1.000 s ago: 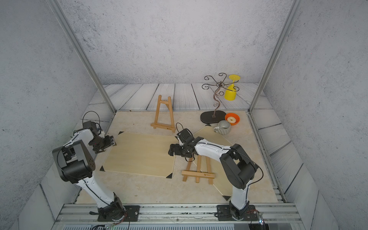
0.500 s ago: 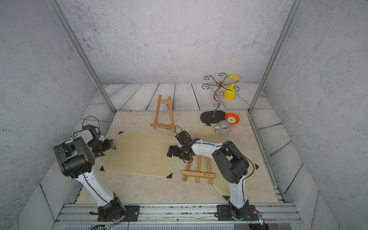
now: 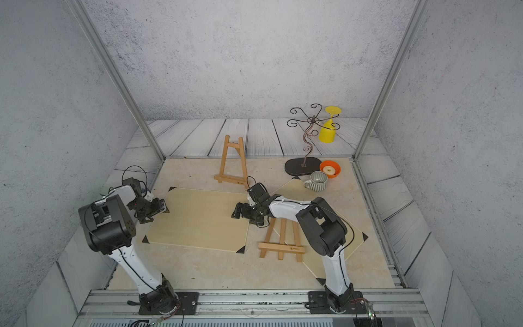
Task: Assemble the easel
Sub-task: Pick up the drawing board from the center of the board.
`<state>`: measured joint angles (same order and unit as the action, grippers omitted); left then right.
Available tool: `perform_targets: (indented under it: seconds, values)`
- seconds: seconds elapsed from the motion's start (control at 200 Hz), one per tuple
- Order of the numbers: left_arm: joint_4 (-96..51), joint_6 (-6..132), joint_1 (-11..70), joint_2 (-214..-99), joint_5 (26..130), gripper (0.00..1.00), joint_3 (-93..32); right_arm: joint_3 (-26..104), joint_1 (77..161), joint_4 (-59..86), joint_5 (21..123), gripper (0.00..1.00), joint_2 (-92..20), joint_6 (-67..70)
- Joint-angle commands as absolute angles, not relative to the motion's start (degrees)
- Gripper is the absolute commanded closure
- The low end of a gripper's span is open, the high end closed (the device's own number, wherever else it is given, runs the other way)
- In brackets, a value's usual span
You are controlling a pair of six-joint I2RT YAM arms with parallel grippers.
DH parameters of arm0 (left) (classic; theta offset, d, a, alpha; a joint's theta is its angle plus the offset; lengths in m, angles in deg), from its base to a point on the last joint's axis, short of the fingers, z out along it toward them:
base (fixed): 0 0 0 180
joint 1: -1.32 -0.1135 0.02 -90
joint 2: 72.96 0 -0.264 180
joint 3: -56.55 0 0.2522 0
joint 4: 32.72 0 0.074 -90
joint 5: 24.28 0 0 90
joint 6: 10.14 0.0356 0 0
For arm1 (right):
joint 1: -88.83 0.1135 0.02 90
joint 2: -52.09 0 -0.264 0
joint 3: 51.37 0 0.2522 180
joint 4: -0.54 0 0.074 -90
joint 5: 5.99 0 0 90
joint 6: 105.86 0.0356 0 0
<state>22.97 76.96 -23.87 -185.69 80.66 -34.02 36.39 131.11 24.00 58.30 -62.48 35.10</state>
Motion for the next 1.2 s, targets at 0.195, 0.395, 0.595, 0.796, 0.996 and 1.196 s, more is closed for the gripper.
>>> perform_targets:
  seconds: [0.195,0.395,0.595,0.796,0.996,1.196]
  values:
    - [29.5,78.6,-22.1,-183.6,93.0,0.19,-30.4,34.5,132.0,14.0,50.6,0.01,-61.7,39.0]
    - [29.2,79.0,-21.8,-183.2,96.4,0.2,-28.4,33.1,132.0,9.3,48.9,0.01,-59.5,41.5]
    - [29.2,79.3,-21.3,-181.9,97.3,0.2,-27.2,30.5,132.0,6.2,48.6,0.01,-56.5,43.9]
    - [29.6,79.8,-20.6,-182.0,97.6,0.2,-26.9,27.7,131.9,5.0,48.6,0.01,-53.2,44.8]
    - [29.5,79.9,-20.2,-182.3,98.4,0.2,-26.6,24.6,131.9,2.5,48.2,0.01,-50.5,46.2]
    - [29.7,79.9,-20.1,-181.6,97.4,0.2,-26.3,23.2,132.0,-0.4,47.7,0.01,-49.2,47.2]
